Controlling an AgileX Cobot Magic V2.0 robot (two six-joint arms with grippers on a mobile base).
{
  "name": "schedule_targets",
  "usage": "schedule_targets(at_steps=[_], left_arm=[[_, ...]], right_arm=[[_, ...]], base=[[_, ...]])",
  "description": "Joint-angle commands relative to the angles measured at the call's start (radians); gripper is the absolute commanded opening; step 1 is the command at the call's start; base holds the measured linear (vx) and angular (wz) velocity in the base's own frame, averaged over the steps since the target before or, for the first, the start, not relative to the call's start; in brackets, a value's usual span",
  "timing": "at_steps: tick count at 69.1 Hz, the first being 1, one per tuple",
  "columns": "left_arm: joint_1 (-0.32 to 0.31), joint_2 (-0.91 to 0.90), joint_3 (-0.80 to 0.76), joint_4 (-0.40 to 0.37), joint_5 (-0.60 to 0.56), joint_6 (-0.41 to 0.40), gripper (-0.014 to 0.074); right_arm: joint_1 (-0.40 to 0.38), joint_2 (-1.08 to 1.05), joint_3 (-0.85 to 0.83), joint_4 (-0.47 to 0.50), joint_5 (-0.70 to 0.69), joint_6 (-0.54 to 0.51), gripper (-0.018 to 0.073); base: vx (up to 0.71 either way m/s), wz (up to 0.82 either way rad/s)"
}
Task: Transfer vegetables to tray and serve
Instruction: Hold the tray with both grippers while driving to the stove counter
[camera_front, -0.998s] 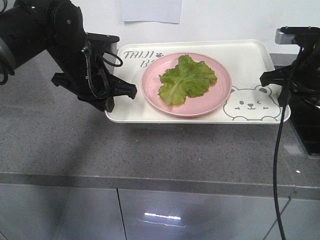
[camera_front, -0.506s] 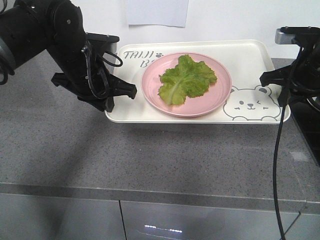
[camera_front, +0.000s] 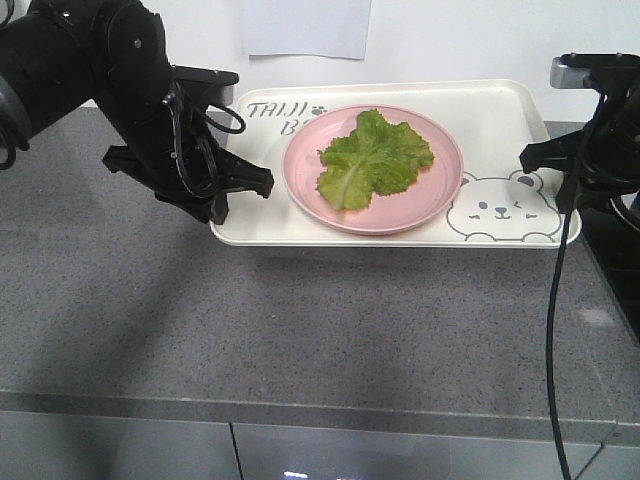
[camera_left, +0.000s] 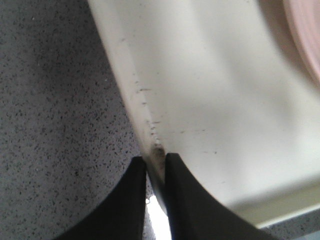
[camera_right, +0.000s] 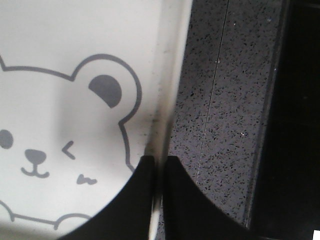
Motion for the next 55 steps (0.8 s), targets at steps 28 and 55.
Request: schedule_targets(at_steps=[28, 55], left_arm=[[-0.02, -0.07, -0.04, -0.06, -0.036, 0.022, -0.0006], [-0.02, -0.07, -0.04, -0.06, -0.036, 0.022, -0.0006]], right_arm=[[0.007, -0.056, -0.033, 0.044, 0.011, -0.028, -0.0006], [0.007, -0.056, -0.033, 0.044, 0.011, -0.028, -0.0006]], base=[[0.07, -0.05], [0.07, -0.03]])
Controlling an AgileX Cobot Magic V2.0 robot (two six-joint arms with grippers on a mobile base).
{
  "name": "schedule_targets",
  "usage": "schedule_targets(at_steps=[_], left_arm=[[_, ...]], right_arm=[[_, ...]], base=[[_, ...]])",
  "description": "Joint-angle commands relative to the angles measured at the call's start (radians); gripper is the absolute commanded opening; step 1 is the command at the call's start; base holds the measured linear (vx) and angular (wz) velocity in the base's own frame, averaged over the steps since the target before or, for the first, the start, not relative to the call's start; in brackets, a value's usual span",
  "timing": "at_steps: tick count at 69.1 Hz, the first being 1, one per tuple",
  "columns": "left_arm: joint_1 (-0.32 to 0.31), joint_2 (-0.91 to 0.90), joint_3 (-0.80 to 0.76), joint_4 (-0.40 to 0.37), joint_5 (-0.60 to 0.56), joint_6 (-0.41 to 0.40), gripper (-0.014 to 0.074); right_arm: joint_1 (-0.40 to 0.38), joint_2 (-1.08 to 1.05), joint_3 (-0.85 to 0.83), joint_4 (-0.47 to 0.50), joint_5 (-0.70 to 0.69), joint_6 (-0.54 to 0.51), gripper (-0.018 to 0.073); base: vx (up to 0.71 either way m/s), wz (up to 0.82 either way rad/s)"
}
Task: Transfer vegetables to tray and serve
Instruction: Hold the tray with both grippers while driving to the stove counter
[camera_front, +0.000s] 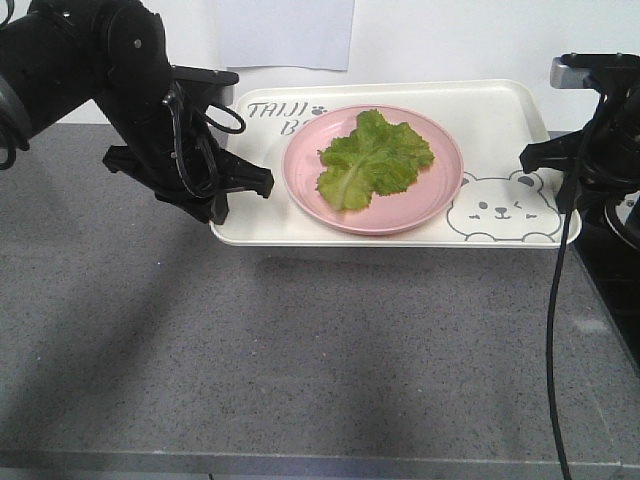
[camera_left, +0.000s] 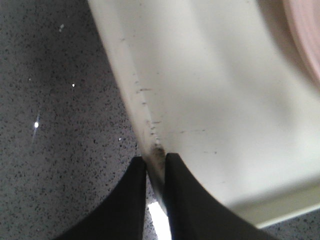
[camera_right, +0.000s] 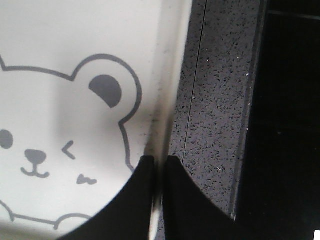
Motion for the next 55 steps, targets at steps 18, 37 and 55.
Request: schedule_targets(at_steps=[18, 37, 55], left_arm=[[-0.02, -0.07, -0.04, -0.06, -0.036, 0.022, -0.0006], [-0.02, -0.07, -0.04, -0.06, -0.036, 0.022, -0.0006], [-0.02, -0.07, -0.04, -0.06, -0.036, 0.022, -0.0006]], right_arm=[[0.007, -0.056, -0.033, 0.044, 0.011, -0.028, -0.0006], [0.007, -0.056, -0.033, 0.044, 0.011, -0.028, -0.0006], [0.007, -0.056, -0.033, 0.044, 0.011, -0.028, -0.0006]], base=[[0.05, -0.01], [0.05, -0.01], [0.04, -0.01]])
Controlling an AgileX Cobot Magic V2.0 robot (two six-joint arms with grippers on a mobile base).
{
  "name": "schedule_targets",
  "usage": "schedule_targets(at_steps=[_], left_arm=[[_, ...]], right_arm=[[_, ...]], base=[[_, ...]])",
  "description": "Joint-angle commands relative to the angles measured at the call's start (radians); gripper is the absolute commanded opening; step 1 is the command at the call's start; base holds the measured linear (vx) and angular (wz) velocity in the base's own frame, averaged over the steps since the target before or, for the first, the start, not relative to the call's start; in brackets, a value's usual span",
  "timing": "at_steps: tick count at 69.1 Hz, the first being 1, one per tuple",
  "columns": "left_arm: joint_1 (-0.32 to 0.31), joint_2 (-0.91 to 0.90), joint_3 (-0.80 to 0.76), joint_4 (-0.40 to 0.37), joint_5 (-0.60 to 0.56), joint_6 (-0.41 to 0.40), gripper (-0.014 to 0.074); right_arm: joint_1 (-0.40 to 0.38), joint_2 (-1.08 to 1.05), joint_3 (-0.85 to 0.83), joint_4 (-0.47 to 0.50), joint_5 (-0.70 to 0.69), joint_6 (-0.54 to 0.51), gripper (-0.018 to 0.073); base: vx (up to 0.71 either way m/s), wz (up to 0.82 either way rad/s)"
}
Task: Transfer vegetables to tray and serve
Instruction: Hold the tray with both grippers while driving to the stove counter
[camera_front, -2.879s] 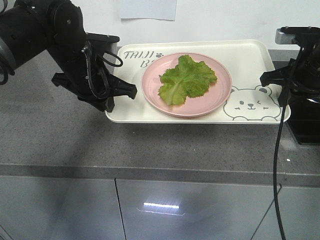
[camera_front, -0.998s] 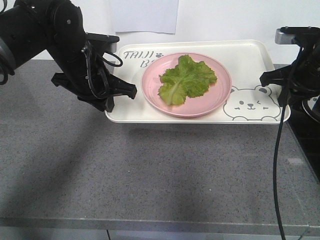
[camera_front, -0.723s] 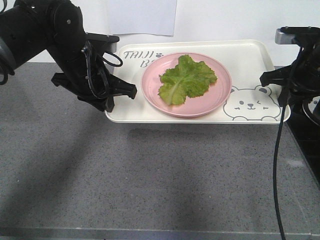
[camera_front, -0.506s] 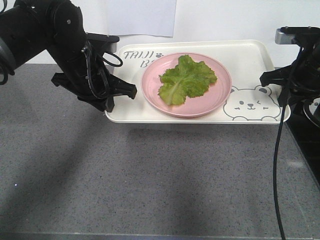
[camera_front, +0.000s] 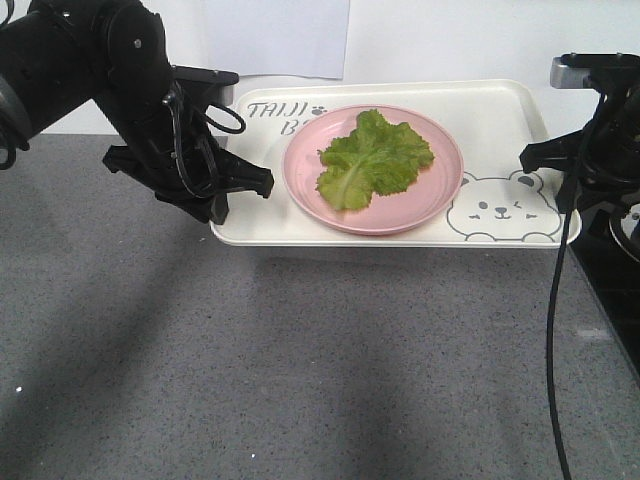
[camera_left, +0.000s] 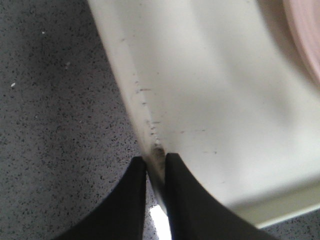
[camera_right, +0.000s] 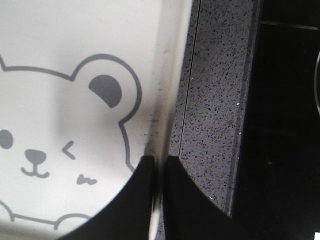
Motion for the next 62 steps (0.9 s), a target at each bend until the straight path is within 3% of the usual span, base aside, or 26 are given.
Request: schedule_targets(at_steps=[1, 62], left_arm=[[-0.02, -0.07, -0.04, -0.06, -0.036, 0.022, -0.0006], [-0.02, -0.07, -0.04, -0.06, -0.036, 0.022, -0.0006]], right_arm=[[0.007, -0.056, -0.033, 0.044, 0.011, -0.028, -0.0006], [0.007, -0.056, -0.033, 0.044, 0.011, -0.028, -0.0006]], base=[[0.04, -0.01], [0.03, 0.0]])
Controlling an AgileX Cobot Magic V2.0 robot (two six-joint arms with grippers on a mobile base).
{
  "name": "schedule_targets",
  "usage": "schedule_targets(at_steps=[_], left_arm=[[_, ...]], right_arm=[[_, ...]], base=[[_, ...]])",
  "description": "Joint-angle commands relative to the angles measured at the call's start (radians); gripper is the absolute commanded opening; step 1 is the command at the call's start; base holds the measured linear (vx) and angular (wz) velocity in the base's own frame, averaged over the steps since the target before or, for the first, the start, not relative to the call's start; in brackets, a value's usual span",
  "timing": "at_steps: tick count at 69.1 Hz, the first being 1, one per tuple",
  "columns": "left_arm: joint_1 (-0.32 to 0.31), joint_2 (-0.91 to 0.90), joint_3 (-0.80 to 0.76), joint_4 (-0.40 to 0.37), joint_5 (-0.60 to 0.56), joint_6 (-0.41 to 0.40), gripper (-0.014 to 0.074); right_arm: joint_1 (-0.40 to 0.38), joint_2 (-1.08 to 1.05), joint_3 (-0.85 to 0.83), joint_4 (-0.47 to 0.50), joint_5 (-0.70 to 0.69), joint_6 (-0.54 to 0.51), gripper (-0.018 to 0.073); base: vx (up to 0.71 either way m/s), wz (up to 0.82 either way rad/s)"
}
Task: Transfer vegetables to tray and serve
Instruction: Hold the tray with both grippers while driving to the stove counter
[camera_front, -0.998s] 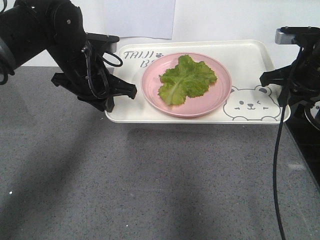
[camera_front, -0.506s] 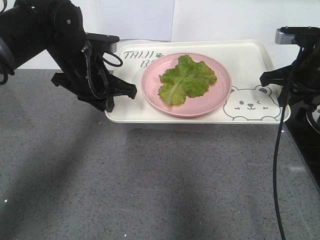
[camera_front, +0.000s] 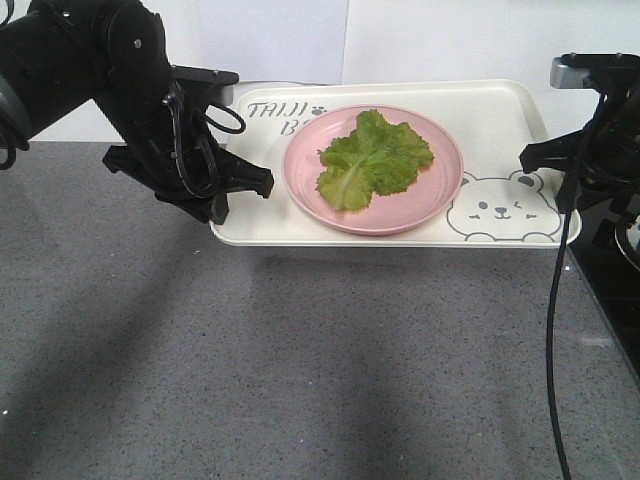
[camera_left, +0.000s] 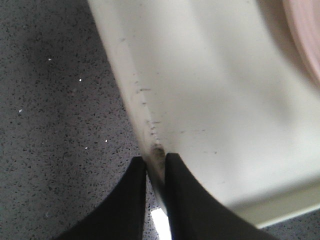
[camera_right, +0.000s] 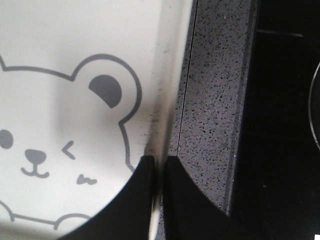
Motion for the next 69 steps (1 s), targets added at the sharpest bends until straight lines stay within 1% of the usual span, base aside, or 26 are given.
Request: schedule_targets(at_steps=[1, 69], left_arm=[[-0.02, -0.07, -0.04, -0.06, -0.036, 0.022, -0.0006], [-0.02, -0.07, -0.04, -0.06, -0.036, 0.022, -0.0006]], right_arm=[[0.007, -0.056, -0.033, 0.044, 0.011, -0.028, -0.0006], [0.007, -0.056, -0.033, 0.044, 0.011, -0.028, -0.0006]], base=[[0.02, -0.01], [0.0, 0.0]])
